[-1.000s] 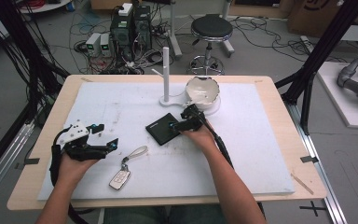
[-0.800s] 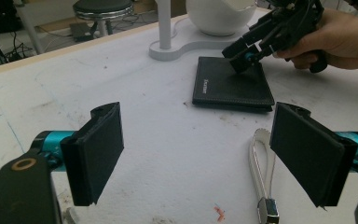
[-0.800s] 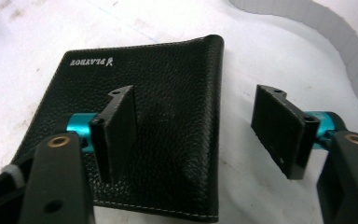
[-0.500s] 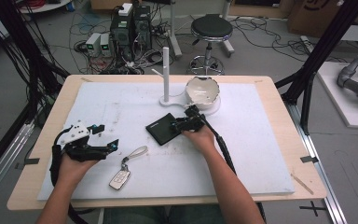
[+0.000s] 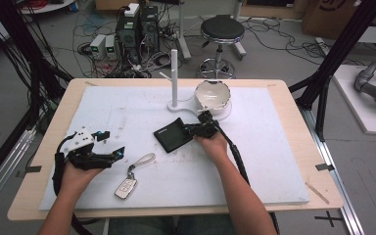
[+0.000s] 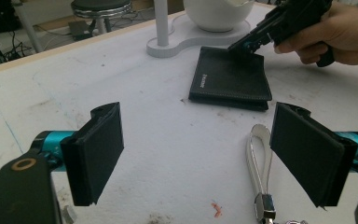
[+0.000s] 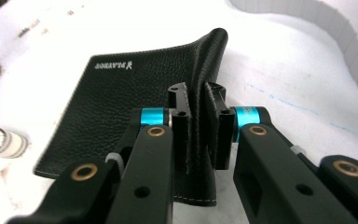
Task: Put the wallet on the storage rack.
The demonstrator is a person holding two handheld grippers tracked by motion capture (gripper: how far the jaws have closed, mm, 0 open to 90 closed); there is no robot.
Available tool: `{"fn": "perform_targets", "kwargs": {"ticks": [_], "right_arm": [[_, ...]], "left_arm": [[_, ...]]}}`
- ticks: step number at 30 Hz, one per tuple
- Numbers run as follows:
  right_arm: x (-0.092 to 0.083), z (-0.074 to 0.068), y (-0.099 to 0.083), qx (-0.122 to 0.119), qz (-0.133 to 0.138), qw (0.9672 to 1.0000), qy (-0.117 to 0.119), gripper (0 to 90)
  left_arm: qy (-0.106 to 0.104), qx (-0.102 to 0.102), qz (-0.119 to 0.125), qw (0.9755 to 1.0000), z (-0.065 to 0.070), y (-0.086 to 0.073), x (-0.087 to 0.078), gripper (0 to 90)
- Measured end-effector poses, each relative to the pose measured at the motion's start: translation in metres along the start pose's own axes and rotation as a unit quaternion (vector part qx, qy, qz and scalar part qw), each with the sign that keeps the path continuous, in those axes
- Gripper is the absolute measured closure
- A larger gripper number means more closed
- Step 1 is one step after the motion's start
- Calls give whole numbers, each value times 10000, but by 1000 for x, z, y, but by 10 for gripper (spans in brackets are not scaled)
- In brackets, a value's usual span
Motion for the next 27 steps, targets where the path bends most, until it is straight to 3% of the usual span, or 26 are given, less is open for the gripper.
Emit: {"fn": "perform_targets", "kwargs": {"ticks": [9,13,21,27], "right_arm": [[-29,-10,17,-301,435,9984,-184,843],[-55,-12,29,-464,659,9960,-381,844],[-93,-6,47,-546,1037,9912,-621,844],[-115,1,61,-578,1162,9883,-807,844]], "left_arm": [[6,-7,38,10000,0,1,0,174],[13,-20,73,10000,0,1,0,174],[-1,-19,89,10000,1,3,0,174],[17,-55,112,9999,0,3,0,174]]}}
Point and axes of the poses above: each handheld gripper's, and its own axes: x roughly forward along the jaws, y roughly out of its top, z roughly to its right, the point moved 4 cm from there along x, roughly forward along the jaws, and after that the axes turned 4 degrees about -x, right-handed, at the moved point
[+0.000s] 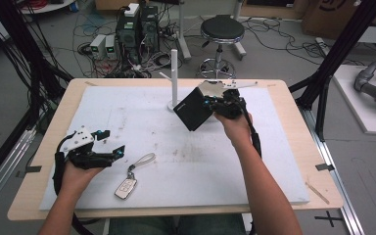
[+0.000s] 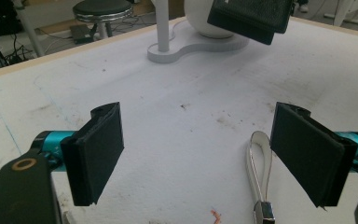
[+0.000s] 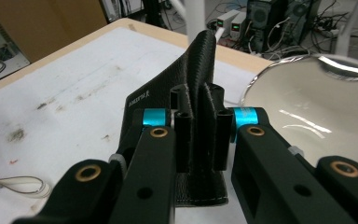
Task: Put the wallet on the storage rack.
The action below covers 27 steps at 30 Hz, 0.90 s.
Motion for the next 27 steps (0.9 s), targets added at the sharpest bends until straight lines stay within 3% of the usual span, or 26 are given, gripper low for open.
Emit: {"fn": "perform_targets", "kwargs": {"ticks": [13,27], "right_arm": [[-18,30,19,113,247,9990,-367,844],[-21,63,35,61,191,9960,-875,843]], "left_arm": [[-2,-5,16,10000,-1,0,0,174],[19,-31,23,10000,-2,0,-1,174]]}}
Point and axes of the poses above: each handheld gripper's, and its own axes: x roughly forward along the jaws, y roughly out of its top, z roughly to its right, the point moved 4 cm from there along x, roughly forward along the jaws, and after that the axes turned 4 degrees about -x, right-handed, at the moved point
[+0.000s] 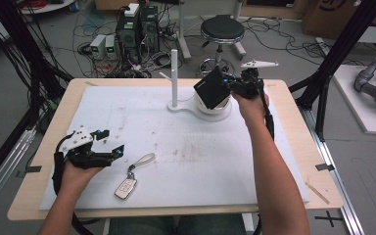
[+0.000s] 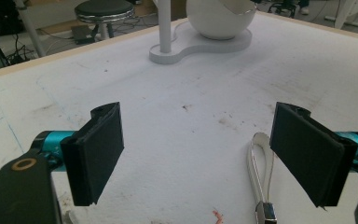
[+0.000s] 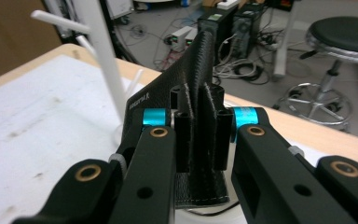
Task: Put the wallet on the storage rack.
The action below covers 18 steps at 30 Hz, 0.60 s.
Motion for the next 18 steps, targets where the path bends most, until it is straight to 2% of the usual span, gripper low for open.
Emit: {"fn": "perform_targets", "kwargs": {"ticks": [4,11,18], "right_arm": [[1,8,2,55,38,9999,-118,843],[8,20,-1,53,-59,9995,-295,843],[16,23,-5,0,-179,9990,-401,843]], "left_arm": [[10,7,6,10000,-1,0,0,174],[-6,-4,-12,10000,0,0,0,174],[-12,-1,-18,10000,0,0,0,174]]}}
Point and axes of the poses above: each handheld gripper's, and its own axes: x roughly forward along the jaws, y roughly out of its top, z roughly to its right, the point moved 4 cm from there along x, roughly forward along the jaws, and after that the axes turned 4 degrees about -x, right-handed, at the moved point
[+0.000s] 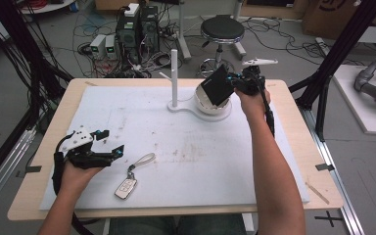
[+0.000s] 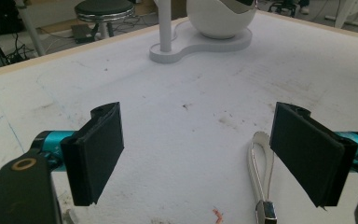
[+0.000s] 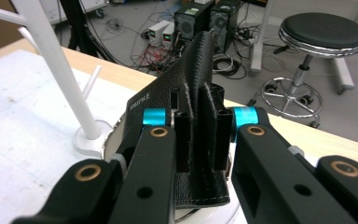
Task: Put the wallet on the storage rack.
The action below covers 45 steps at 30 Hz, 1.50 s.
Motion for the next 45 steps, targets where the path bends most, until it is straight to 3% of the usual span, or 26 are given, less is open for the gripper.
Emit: {"fn": "perform_targets", "kwargs": {"ticks": [21,45], "right_arm": [[13,-1,-5,-126,-161,9996,-207,842],[26,-9,-14,-276,-279,9989,-257,841]], "left_arm": [[8,-2,5,10000,0,0,0,174],[-8,19,7,10000,1,1,-1,174]]}}
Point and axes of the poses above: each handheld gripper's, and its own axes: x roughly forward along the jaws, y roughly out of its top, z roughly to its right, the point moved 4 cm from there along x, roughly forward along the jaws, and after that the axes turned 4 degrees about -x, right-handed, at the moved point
